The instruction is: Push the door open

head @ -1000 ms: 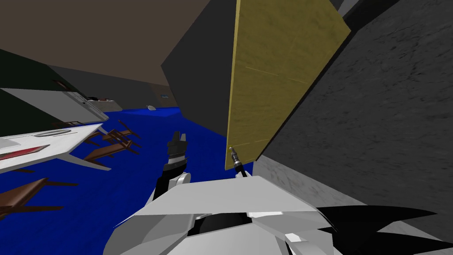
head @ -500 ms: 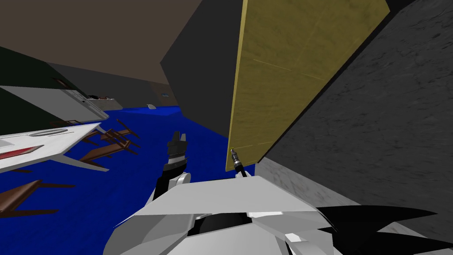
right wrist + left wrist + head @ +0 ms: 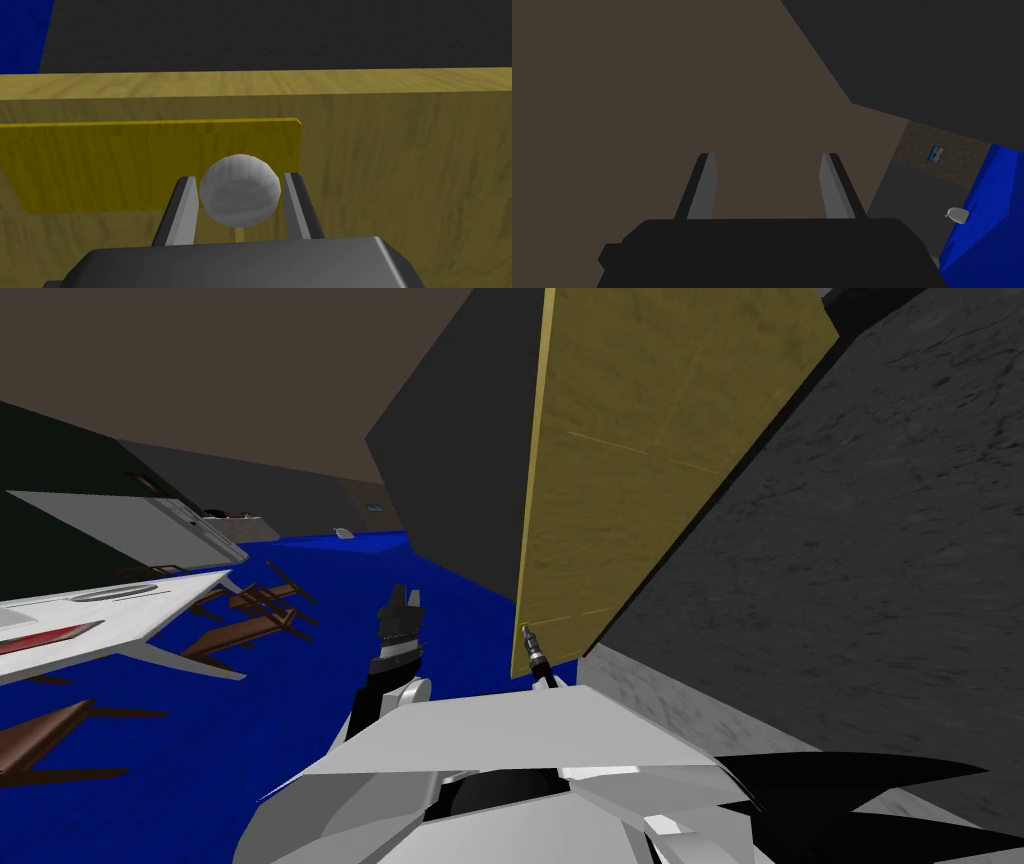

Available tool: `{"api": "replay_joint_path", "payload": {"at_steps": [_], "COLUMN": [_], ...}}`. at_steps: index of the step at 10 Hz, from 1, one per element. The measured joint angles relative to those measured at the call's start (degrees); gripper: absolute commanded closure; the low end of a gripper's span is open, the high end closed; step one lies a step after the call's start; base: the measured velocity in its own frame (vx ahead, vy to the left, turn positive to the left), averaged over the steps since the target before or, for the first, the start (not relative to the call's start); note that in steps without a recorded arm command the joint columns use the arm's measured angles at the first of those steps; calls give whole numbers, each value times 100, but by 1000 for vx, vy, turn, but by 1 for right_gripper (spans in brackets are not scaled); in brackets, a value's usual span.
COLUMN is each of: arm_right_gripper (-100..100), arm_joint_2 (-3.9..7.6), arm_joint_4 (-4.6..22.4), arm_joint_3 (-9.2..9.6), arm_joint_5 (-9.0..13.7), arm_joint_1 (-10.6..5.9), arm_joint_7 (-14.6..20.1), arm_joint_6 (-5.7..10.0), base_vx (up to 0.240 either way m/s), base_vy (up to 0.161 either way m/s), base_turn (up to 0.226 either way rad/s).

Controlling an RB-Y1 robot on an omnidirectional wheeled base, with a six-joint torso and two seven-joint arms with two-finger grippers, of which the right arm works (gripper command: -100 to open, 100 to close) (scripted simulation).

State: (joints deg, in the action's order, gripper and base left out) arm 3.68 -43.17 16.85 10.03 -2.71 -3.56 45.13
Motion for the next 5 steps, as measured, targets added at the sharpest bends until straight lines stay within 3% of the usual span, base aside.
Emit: {"api": "replay_joint_path", "payload": {"at_steps": [5], "arm_right_gripper": [100], "arm_joint_2": [21], "arm_joint_4": [-1], "arm_joint_3": [-390], "arm_joint_5": [120], "arm_joint_1": [-78], "arm_joint_7": [-69], "arm_joint_6": [-83], "base_vx": [196], "base_vy": [128], "base_turn": [-70]}}
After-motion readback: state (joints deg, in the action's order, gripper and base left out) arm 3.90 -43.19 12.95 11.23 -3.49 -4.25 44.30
